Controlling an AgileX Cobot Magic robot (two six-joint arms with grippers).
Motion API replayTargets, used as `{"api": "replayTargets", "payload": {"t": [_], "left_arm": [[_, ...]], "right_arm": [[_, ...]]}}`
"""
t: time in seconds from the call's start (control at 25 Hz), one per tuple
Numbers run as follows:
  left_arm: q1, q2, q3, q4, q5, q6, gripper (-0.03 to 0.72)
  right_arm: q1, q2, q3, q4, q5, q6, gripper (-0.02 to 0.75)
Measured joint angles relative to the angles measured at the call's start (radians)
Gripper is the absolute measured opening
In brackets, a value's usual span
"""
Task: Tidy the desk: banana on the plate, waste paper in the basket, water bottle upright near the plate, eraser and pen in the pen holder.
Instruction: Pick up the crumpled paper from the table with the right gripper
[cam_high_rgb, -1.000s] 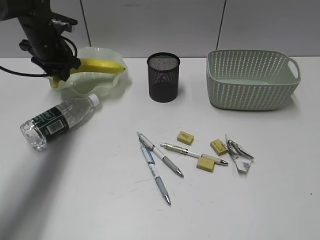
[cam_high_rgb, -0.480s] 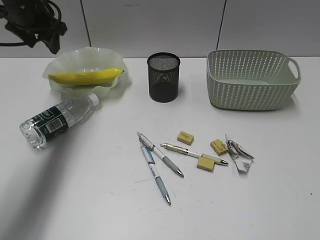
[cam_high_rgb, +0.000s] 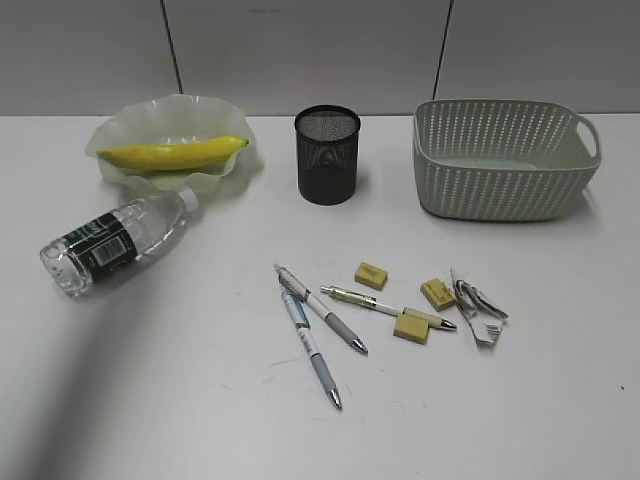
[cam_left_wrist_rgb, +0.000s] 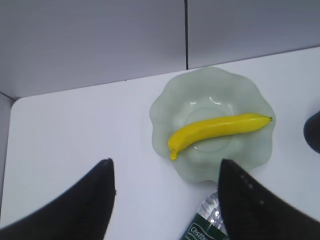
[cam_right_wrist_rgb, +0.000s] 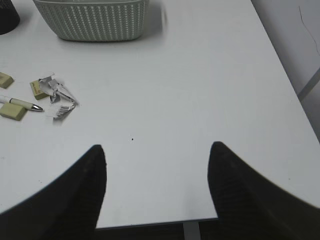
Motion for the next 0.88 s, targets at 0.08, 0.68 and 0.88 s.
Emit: {"api": "replayTargets", "payload": {"t": [0.08, 0.68, 0.88], "left_arm": [[0.000, -0.094, 0.051, 0.000, -0.001, -0.010, 0.486], [0.000, -0.953, 0.846, -0.002, 0.006, -0.085, 0.486], [0.000, -1.247, 1.105, -0.002, -0.001, -0.088, 0.486]], "right_arm": [[0.000, 0.000, 0.000, 0.000, 0.000, 0.000, 0.507], [0.000, 0.000, 0.000, 0.000, 0.000, 0.000, 0.507], [0.000, 0.008, 0.000, 0.000, 0.000, 0.000, 0.507]]}}
